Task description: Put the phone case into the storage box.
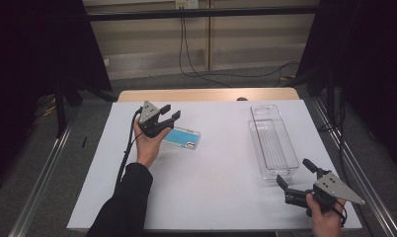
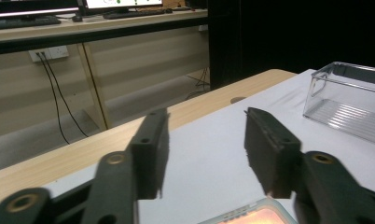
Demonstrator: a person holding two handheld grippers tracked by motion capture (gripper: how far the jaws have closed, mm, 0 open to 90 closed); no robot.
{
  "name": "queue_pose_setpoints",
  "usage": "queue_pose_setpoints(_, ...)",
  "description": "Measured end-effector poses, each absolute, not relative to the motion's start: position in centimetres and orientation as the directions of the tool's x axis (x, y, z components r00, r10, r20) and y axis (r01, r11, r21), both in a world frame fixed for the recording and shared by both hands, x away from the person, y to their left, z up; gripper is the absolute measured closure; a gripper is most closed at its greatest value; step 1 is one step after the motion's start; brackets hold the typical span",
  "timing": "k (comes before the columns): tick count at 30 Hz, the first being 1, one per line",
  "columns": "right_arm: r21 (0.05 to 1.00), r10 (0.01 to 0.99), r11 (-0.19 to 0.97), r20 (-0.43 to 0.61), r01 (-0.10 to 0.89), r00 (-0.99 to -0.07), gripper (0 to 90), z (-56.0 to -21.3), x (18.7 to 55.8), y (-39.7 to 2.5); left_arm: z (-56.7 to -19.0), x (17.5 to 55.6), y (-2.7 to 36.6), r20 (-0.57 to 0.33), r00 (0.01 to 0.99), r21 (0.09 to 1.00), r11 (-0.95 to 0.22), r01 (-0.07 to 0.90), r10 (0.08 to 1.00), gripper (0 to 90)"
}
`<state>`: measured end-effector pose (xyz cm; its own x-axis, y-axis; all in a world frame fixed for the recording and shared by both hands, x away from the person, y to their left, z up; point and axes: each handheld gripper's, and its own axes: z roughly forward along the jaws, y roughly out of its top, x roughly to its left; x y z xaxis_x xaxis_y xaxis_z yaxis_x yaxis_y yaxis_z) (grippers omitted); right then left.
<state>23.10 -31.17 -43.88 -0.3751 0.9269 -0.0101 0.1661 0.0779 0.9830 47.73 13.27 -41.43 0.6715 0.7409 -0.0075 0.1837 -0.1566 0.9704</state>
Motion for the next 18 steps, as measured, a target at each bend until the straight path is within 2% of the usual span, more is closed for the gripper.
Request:
queue_pose_setpoints(4, 0.983, 0.927, 0.078, -0.010, 0.167, -0.375, 0.0, -43.88, 23.11, -31.14, -41.40, 47.79, 13.43, -0.026, 0.684, 0.967, -0.156, 0.203, 0.729, 71.7)
queue_pose_setpoints(11, 0.983, 0.928, 0.079, -0.012, 0.165, -0.373, 0.0, -43.89, 23.13, -31.23, -41.58, 48.15, 13.52, -0.056, 0.718, 0.947, -0.189, 0.258, 0.694, 90.0)
queue_pose_setpoints(18, 0.983, 0.928, 0.078, -0.011, 0.165, -0.373, 0.0, -43.88, 23.13, -31.20, -41.26, 48.74, 13.19, -0.105, 0.727, 0.921, -0.209, 0.328, 0.679, 90.0)
